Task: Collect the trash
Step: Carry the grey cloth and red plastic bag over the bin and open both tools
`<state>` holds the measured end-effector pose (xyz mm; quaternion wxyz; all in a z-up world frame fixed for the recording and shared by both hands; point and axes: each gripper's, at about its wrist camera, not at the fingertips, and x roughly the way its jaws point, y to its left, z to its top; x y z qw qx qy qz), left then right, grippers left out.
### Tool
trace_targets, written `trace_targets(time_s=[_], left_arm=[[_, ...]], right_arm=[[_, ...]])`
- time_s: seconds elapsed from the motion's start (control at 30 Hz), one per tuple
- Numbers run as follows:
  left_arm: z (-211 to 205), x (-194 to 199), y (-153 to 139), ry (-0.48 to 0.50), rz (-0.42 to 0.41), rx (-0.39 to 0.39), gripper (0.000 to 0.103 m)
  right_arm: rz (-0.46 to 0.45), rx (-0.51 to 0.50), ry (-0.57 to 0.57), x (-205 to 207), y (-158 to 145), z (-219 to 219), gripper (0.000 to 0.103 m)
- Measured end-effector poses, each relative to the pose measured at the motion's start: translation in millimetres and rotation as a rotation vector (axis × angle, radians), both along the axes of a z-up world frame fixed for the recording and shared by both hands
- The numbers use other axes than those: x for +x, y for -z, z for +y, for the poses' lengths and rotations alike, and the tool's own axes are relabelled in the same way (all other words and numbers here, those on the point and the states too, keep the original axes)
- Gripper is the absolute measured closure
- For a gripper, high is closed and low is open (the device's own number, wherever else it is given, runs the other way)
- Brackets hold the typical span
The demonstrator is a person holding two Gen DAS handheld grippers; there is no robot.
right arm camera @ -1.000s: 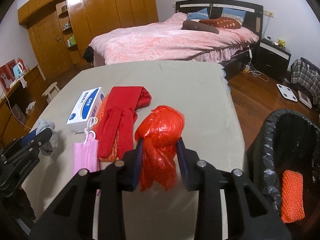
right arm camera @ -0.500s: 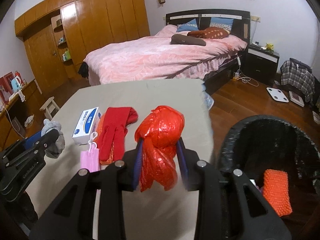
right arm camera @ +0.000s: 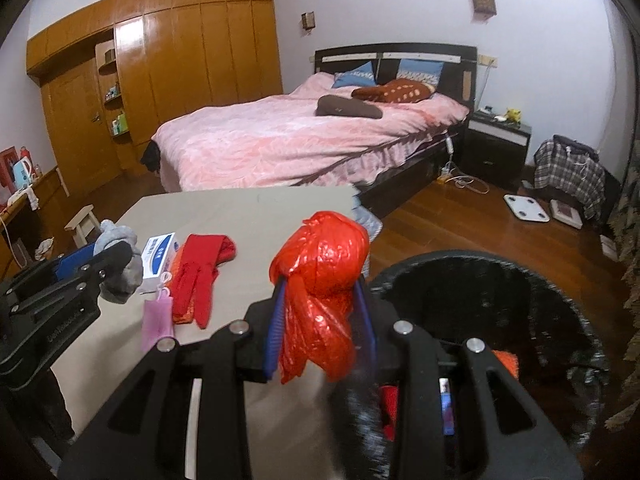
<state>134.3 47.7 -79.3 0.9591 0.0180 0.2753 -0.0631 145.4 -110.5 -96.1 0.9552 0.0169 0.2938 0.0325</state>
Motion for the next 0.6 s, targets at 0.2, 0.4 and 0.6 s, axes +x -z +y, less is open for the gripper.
trace_targets(time_s=[0.2, 0.4, 0.6], left_arm=[[-37, -1, -6, 0.076, -0.013, -0.012, 0.07], [-67, -4, -8, 0.142, -0.02, -0.015, 0.07], [-104, -8, -8, 0.223, -0.028, -0.022, 0.07]], right_arm=[[-0.019, -0.006, 0.058, -14, -8, -31, 0.072], [-0.023, -0.012, 0.142, -30, -9, -70, 0.072], [-0.015, -0.011, 0.229, -42, -4, -105, 0.072]])
